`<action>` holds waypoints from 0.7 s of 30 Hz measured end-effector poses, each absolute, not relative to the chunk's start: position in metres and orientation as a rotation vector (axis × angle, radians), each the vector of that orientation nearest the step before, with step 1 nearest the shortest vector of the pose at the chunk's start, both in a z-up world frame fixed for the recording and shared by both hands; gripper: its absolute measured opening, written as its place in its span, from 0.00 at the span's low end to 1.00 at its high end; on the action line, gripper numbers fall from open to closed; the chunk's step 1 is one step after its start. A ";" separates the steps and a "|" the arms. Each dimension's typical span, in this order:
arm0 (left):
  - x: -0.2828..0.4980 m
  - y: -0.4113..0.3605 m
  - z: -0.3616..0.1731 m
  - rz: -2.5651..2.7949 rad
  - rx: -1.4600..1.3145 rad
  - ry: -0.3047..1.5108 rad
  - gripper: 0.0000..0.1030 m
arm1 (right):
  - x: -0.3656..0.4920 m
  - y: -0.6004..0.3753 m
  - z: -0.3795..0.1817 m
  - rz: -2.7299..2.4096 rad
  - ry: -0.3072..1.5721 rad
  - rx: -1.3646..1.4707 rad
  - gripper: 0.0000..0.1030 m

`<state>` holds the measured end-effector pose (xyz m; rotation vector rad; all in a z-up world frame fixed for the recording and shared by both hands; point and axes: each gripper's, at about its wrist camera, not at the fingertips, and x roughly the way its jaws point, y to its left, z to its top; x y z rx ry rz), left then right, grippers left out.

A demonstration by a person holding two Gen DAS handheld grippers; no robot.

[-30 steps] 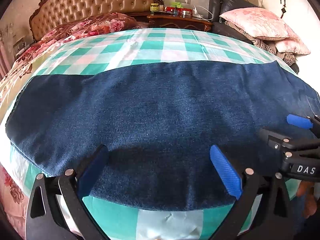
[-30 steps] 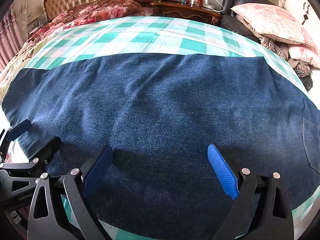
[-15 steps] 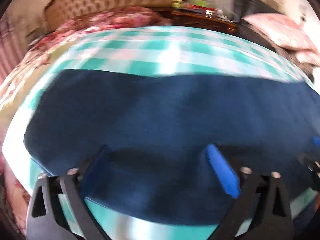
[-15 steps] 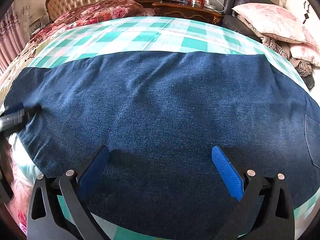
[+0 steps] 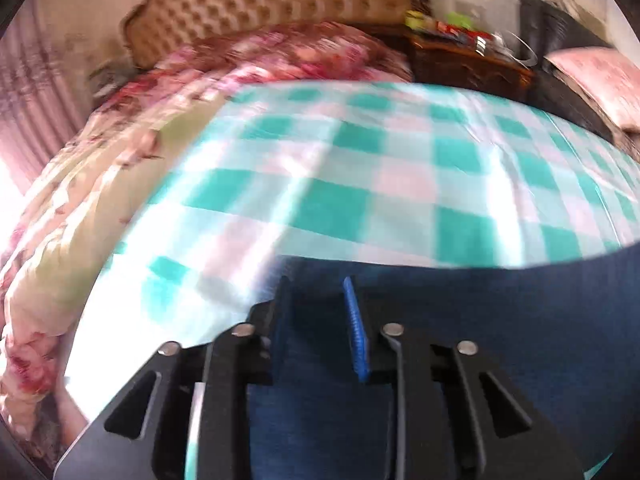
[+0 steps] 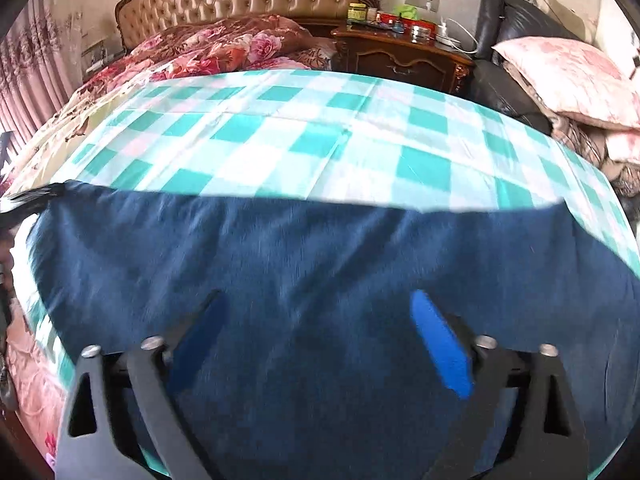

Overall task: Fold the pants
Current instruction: 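Grasp the jeans' hem edge with the left tool and lift it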

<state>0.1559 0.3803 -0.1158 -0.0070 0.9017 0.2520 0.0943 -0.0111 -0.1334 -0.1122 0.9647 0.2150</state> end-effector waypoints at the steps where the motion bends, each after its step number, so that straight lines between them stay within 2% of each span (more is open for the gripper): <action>1: 0.143 0.391 -0.106 0.267 -0.046 0.861 0.55 | 0.101 -0.010 -0.135 0.215 0.969 -0.113 0.68; 2: 0.134 0.398 -0.101 0.273 -0.075 0.841 0.63 | 0.113 -0.008 -0.138 0.213 0.975 -0.111 0.65; 4: 0.105 0.418 -0.094 0.290 -0.163 0.812 0.63 | 0.129 -0.004 -0.145 0.201 0.990 -0.124 0.47; 6: 0.071 0.431 -0.095 0.292 -0.244 0.782 0.59 | 0.147 -0.002 -0.157 0.186 1.004 -0.145 0.42; 8: 0.043 0.439 -0.100 0.267 -0.316 0.764 0.54 | 0.152 -0.003 -0.157 0.181 0.982 -0.159 0.41; 12: 0.006 0.422 -0.121 0.208 -0.327 0.781 0.54 | 0.150 -0.006 -0.151 0.159 0.977 -0.122 0.42; 14: 0.005 0.414 -0.129 0.189 -0.314 0.792 0.51 | 0.136 -0.001 -0.142 0.194 0.956 -0.099 0.43; 16: 0.010 0.410 -0.135 0.182 -0.313 0.797 0.48 | 0.117 0.012 -0.138 0.261 0.954 -0.112 0.49; 19: 0.019 0.411 -0.140 0.177 -0.331 0.801 0.47 | 0.096 0.028 -0.141 0.325 0.977 -0.126 0.49; 20: 0.020 0.412 -0.141 0.162 -0.350 0.805 0.40 | 0.089 0.033 -0.143 0.351 0.993 -0.119 0.49; 21: 0.020 0.413 -0.140 0.157 -0.369 0.805 0.39 | 0.084 0.038 -0.144 0.374 1.005 -0.118 0.49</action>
